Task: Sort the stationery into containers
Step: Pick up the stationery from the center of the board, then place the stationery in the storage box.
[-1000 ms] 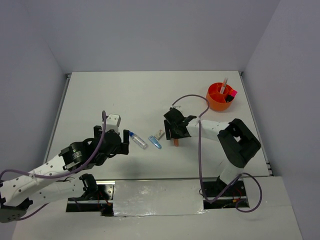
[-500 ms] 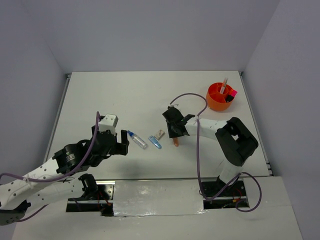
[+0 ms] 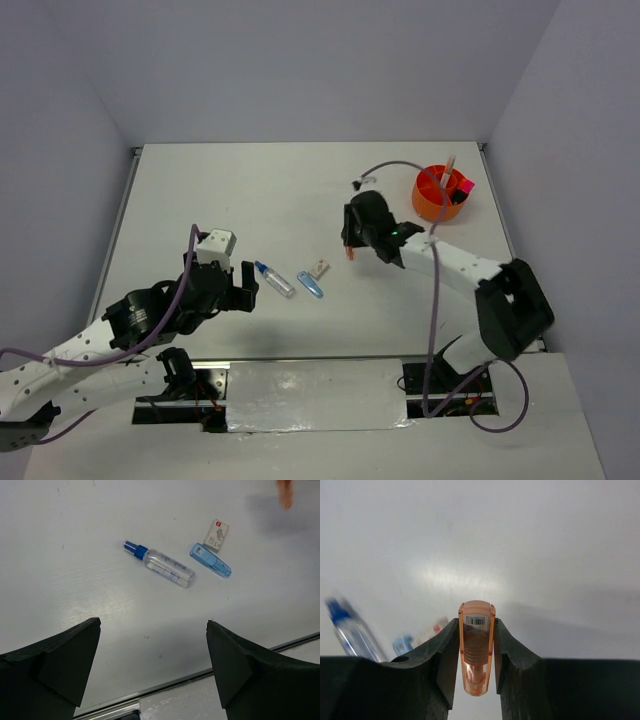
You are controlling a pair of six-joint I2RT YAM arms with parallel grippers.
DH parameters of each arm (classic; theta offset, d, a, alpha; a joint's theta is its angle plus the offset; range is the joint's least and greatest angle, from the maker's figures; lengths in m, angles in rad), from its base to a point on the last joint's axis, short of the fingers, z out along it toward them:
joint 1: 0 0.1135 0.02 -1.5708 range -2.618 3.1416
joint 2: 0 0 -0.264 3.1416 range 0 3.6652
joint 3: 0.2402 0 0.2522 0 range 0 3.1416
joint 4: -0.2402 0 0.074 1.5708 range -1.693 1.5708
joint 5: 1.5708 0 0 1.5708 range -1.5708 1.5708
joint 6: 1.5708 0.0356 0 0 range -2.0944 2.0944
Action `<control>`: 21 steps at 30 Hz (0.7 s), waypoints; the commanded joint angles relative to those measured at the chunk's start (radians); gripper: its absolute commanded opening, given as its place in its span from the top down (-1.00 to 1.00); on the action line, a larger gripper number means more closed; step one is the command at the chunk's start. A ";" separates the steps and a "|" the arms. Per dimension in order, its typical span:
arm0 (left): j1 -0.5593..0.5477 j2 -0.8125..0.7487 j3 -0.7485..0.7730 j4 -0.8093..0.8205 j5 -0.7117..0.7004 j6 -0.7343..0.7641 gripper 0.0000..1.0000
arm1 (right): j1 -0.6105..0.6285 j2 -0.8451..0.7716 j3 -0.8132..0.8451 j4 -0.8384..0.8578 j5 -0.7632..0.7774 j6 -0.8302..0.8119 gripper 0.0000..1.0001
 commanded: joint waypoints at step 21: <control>-0.050 -0.098 -0.014 0.064 0.030 0.034 -0.99 | -0.649 0.132 0.501 0.148 0.516 0.193 1.00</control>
